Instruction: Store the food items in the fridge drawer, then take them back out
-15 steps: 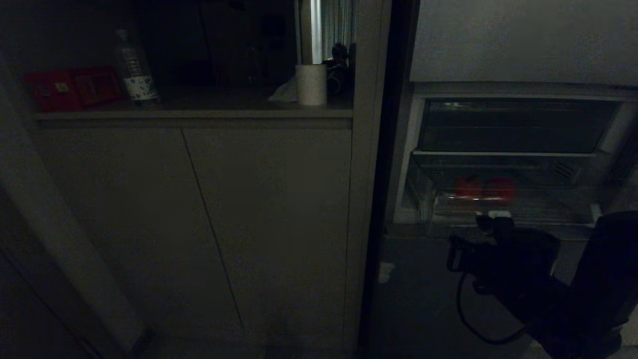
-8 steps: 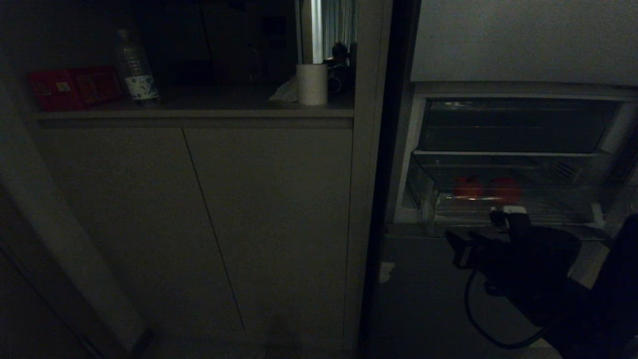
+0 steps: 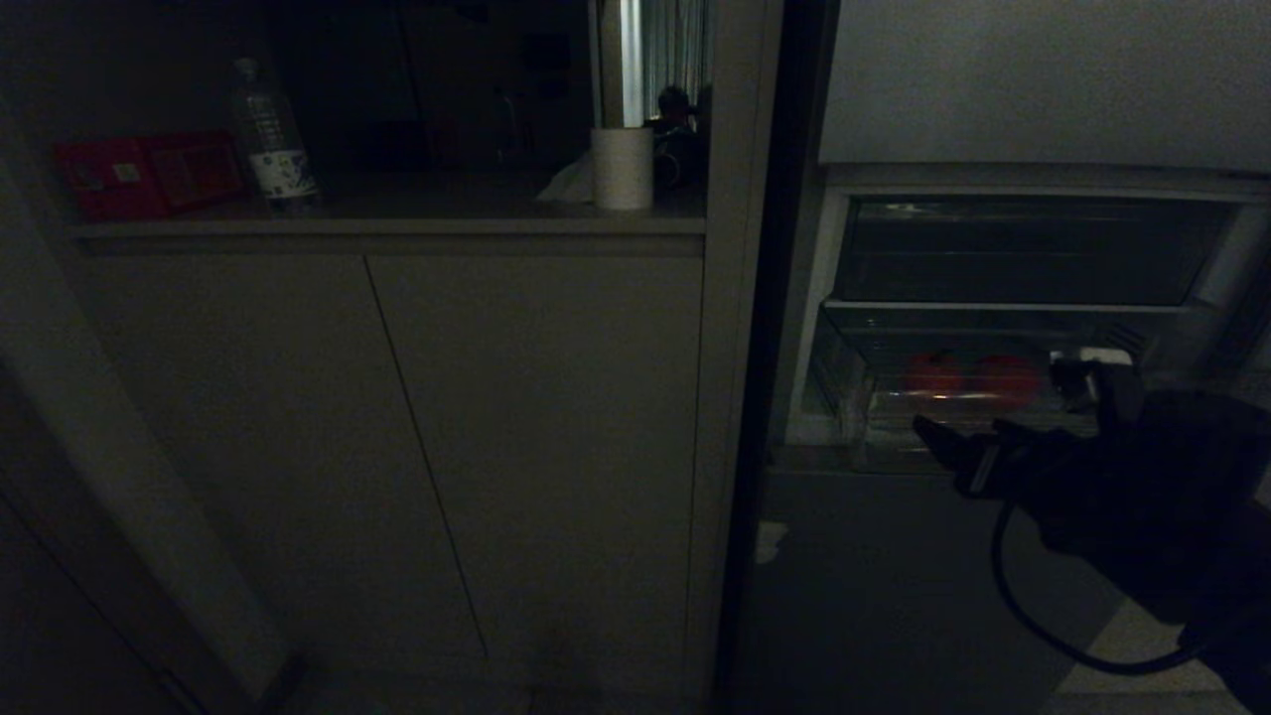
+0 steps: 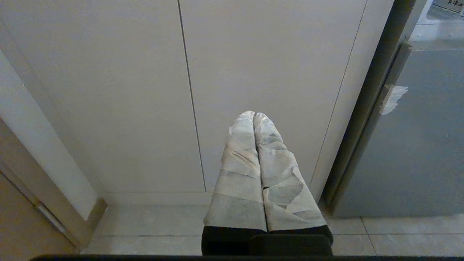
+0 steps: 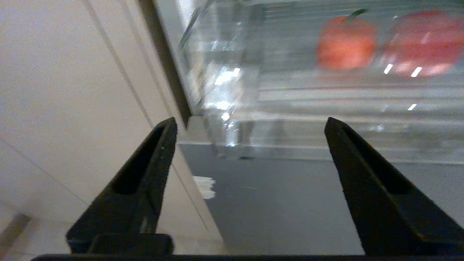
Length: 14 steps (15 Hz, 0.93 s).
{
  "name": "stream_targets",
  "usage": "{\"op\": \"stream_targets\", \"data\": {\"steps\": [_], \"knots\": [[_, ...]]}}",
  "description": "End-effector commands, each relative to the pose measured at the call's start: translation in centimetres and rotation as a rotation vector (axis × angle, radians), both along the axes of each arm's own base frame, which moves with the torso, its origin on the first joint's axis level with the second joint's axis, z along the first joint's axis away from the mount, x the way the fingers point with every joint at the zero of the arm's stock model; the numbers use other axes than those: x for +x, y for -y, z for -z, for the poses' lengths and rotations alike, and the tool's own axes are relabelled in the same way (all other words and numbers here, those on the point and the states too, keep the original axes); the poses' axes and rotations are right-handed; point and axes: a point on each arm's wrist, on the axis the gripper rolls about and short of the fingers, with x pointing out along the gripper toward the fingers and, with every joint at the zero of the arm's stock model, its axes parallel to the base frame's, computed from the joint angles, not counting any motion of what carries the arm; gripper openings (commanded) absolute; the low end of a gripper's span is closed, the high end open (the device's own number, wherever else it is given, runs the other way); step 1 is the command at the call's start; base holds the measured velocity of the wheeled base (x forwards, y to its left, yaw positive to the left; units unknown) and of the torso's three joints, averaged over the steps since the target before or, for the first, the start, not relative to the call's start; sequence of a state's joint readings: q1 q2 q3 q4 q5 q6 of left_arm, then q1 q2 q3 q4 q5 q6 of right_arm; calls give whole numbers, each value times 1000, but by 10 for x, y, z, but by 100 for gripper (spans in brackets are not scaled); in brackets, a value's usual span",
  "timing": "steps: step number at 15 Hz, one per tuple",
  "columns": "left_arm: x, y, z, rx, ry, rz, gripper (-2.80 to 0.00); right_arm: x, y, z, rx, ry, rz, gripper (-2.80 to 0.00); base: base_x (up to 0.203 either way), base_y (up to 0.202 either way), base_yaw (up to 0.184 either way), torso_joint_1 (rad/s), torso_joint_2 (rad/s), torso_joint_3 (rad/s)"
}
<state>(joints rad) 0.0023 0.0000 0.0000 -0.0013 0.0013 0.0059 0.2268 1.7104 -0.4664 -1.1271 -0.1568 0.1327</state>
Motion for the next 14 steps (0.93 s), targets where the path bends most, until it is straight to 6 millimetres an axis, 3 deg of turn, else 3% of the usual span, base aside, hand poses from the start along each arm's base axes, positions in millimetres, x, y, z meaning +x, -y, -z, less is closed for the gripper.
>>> {"op": "stream_targets", "data": {"steps": [1, 2, 3, 6, 8, 11, 14], "knots": [[0, 0, 0, 0, 0, -1, -280, -2, 6, -37, -9, -44, 17, 0, 0, 0, 0, 0, 0, 0], [0, 0, 0, 0, 0, -1, -280, 3, 7, -48, -16, -64, 20, 0, 0, 0, 0, 0, 0, 0], [0, 0, 0, 0, 0, -1, -280, 9, 8, -61, -21, -75, 24, -280, 0, 0, 0, 0, 0, 0], [0, 0, 0, 0, 0, -1, -280, 35, 8, -91, -37, -107, 41, -280, 0, 0, 0, 0, 0, 0], [0, 0, 0, 0, 0, -1, -280, 62, 12, -95, -50, -168, 66, -280, 0, 0, 0, 0, 0, 0], [0, 0, 0, 0, 0, -1, -280, 106, 15, -82, -65, -254, 93, -280, 0, 0, 0, 0, 0, 0], [0, 0, 0, 0, 0, -1, -280, 126, 18, -70, -78, -350, 106, -280, 0, 0, 0, 0, 0, 0]]}}
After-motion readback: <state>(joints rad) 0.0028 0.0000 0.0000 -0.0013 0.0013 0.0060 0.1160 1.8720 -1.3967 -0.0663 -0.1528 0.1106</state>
